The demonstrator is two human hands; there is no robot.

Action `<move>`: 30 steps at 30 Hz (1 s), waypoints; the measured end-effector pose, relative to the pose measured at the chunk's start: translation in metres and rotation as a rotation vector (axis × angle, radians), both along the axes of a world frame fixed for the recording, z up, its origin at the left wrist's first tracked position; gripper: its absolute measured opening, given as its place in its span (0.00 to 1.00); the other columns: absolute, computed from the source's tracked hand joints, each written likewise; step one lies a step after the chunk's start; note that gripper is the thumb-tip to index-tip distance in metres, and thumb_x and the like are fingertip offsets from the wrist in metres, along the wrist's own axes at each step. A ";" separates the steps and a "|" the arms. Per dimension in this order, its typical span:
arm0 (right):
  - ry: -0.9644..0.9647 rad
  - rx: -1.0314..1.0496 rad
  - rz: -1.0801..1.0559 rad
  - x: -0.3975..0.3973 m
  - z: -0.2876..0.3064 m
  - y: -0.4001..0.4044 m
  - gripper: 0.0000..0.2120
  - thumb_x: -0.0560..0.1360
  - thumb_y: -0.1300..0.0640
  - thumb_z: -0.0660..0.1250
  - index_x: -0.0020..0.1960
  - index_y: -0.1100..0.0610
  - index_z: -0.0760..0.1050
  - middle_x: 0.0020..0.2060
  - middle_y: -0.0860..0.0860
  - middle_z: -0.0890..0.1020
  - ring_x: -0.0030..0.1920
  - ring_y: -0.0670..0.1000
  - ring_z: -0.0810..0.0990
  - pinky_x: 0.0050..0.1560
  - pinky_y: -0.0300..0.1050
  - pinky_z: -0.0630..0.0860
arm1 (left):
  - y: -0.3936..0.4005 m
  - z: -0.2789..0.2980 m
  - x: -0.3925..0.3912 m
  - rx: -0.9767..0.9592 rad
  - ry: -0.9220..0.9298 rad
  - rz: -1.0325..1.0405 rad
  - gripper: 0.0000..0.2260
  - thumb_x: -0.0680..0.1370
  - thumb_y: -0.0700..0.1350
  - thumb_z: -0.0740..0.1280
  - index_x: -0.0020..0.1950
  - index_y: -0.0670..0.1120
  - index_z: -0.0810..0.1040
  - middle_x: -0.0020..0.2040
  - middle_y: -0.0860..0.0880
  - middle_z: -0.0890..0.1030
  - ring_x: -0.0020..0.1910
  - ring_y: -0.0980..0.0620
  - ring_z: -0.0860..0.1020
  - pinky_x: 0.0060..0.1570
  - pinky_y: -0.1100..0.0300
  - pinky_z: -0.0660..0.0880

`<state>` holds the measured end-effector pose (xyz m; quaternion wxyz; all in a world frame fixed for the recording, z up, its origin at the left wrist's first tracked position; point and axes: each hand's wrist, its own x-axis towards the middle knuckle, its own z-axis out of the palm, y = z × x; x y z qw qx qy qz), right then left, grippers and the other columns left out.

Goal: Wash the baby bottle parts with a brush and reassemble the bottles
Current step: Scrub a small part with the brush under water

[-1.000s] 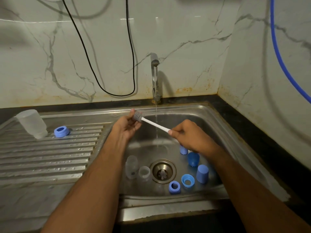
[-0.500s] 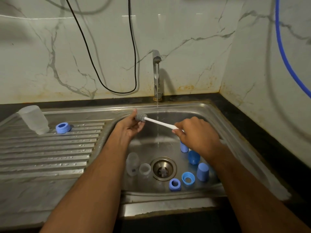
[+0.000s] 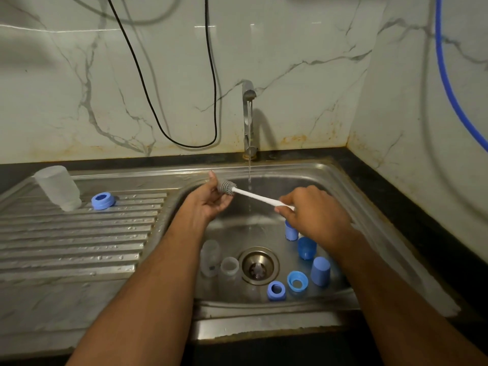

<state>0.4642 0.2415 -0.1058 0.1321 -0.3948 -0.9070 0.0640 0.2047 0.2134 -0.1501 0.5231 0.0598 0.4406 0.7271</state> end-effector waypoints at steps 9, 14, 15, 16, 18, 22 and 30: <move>0.472 -0.907 -0.107 -0.010 0.005 -0.007 0.13 0.83 0.47 0.63 0.53 0.54 0.81 0.29 0.51 0.72 0.22 0.45 0.65 0.21 0.38 0.62 | 0.000 0.014 0.000 0.324 -0.157 0.015 0.07 0.80 0.42 0.67 0.50 0.38 0.80 0.45 0.41 0.85 0.45 0.45 0.85 0.53 0.49 0.81; 0.499 -1.420 -0.031 0.002 0.019 -0.009 0.19 0.84 0.45 0.59 0.61 0.57 0.81 0.29 0.49 0.67 0.25 0.44 0.59 0.21 0.36 0.57 | -0.007 0.023 0.003 0.524 -0.117 0.002 0.10 0.81 0.45 0.66 0.57 0.38 0.77 0.50 0.41 0.83 0.52 0.46 0.83 0.61 0.52 0.79; 0.502 -1.448 -0.016 0.004 0.019 -0.008 0.19 0.84 0.45 0.58 0.62 0.57 0.80 0.30 0.49 0.66 0.24 0.44 0.59 0.21 0.36 0.57 | -0.007 0.024 0.003 0.533 -0.078 0.003 0.10 0.82 0.45 0.66 0.56 0.39 0.77 0.50 0.41 0.82 0.51 0.47 0.83 0.61 0.52 0.79; 0.502 -1.456 -0.009 0.005 0.019 -0.007 0.20 0.84 0.45 0.58 0.62 0.57 0.80 0.30 0.49 0.66 0.24 0.44 0.59 0.20 0.36 0.57 | -0.006 0.025 0.005 0.523 -0.048 0.014 0.09 0.82 0.45 0.65 0.55 0.39 0.77 0.49 0.41 0.82 0.50 0.48 0.83 0.61 0.53 0.79; 0.487 -1.429 -0.024 0.007 0.017 -0.006 0.20 0.84 0.45 0.58 0.62 0.58 0.80 0.29 0.49 0.66 0.24 0.44 0.59 0.19 0.36 0.58 | -0.003 0.024 0.008 0.459 -0.031 0.082 0.08 0.82 0.44 0.65 0.54 0.39 0.79 0.49 0.41 0.83 0.50 0.47 0.84 0.59 0.52 0.80; 0.435 -1.330 -0.070 0.009 0.017 -0.005 0.19 0.84 0.45 0.59 0.59 0.57 0.82 0.29 0.50 0.67 0.24 0.44 0.59 0.21 0.36 0.58 | 0.006 0.016 0.008 0.336 -0.026 0.207 0.06 0.81 0.41 0.67 0.55 0.39 0.79 0.48 0.41 0.85 0.48 0.48 0.85 0.47 0.55 0.83; 0.412 -1.140 -0.165 0.023 0.021 0.002 0.17 0.84 0.46 0.60 0.57 0.56 0.82 0.28 0.50 0.71 0.25 0.45 0.63 0.23 0.37 0.60 | -0.004 0.002 -0.009 0.209 -0.070 0.373 0.07 0.81 0.42 0.66 0.57 0.42 0.80 0.59 0.41 0.83 0.53 0.48 0.84 0.56 0.54 0.82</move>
